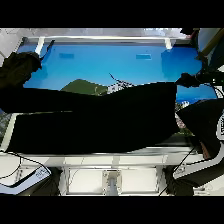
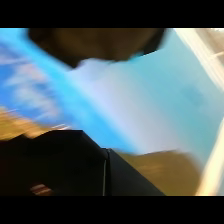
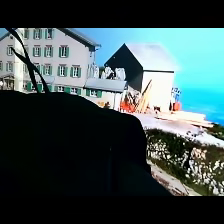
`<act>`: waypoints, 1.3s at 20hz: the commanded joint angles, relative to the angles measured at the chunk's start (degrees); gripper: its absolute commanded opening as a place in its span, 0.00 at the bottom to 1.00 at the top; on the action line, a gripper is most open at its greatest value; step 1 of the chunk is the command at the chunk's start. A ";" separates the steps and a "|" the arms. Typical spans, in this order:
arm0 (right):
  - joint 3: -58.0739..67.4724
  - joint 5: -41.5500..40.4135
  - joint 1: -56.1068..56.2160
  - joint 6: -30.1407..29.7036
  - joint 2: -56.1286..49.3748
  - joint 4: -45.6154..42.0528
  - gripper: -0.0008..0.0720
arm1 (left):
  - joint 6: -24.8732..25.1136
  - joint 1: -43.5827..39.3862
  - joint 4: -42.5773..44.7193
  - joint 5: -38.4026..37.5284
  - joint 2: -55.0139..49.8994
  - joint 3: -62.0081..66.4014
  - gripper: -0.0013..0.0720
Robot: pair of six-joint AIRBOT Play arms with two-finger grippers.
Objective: Fold the clothes and pants, and hang the long-sleeved shirts on hangers.
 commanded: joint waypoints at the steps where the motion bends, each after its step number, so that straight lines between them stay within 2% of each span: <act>1: -0.22 1.11 0.20 1.95 0.52 -1.09 0.05 | -6.75 -2.71 18.97 -5.86 -2.14 4.68 0.02; 4: -0.22 -0.85 0.94 4.28 -0.90 -1.31 0.05 | -6.82 -8.00 19.43 -3.98 -8.26 5.22 0.02; 5: -0.22 -2.29 1.14 5.27 -1.27 -1.51 0.05 | -8.66 -9.79 20.46 -2.21 -10.86 6.08 0.02; 8: -0.22 -7.43 1.25 9.49 -1.84 -2.86 0.05 | -19.41 -12.46 21.88 5.46 -18.60 11.61 0.02; 9: -0.22 -9.62 1.25 10.45 -1.86 -2.91 0.04 | -21.09 -13.00 21.86 6.49 -21.29 14.25 0.02; 13: -0.22 -16.92 2.29 15.06 -2.01 -4.26 0.04 | -21.33 -15.93 21.75 6.69 -30.47 24.09 0.02; 16: -0.22 -18.29 3.85 18.32 -4.26 -4.46 0.05 | -21.14 -17.90 21.77 7.82 -33.99 26.80 0.03; 17: -0.22 -17.79 4.57 18.32 -5.25 -4.44 0.06 | -19.45 -18.36 21.75 8.52 -34.07 26.80 0.21; 18: -0.22 -17.57 5.40 18.32 -6.16 -4.44 0.22 | -17.77 -18.67 21.75 8.85 -33.86 26.84 0.68; 19: -0.22 -17.33 6.08 18.32 -6.84 -4.46 0.38 | -17.05 -18.84 21.77 9.01 -33.31 26.86 1.00; 23: -0.20 -14.10 6.60 18.23 -6.25 -5.22 0.39 | -16.92 -16.52 22.29 5.75 -27.43 26.84 0.99; 25: -0.22 -10.43 5.95 17.97 -4.87 -7.48 0.39 | -13.00 -14.23 27.45 -2.95 -23.52 26.84 0.98; 26: -0.22 -8.00 5.64 17.81 -4.04 -8.63 0.39 | -12.92 -12.94 30.21 -8.13 -22.21 26.75 0.98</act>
